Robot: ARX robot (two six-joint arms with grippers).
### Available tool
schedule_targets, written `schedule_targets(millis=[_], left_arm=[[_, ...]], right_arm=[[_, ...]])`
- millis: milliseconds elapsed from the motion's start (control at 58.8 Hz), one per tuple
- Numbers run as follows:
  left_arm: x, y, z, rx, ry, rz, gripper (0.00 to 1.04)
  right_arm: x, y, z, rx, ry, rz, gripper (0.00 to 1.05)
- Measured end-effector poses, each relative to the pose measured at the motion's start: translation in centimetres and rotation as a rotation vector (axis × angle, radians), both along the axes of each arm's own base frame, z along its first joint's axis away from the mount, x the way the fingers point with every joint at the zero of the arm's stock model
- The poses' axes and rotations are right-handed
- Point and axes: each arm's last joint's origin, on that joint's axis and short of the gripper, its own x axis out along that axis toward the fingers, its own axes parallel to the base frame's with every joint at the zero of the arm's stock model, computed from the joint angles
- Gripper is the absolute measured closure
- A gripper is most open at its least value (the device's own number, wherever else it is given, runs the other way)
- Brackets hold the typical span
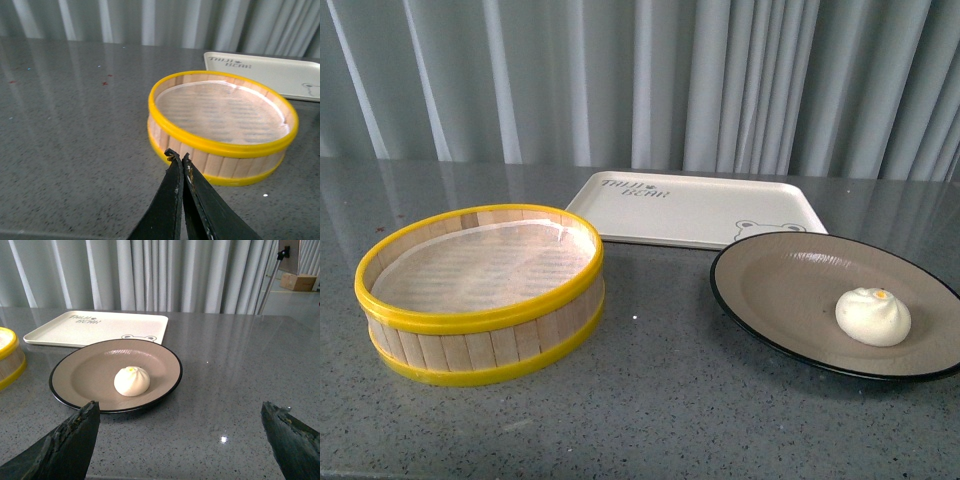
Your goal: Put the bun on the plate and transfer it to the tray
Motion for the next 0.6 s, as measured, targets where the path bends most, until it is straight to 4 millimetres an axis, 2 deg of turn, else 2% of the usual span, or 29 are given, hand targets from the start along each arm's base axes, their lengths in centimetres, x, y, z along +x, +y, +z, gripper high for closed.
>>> schedule_targets(millis=[595], left_arm=[[-2.7,0.0,1.3,0.0,-0.045,-0.002,1.01]], right_arm=[[0.0,0.0,0.0,0.0,0.0,0.001,0.08]])
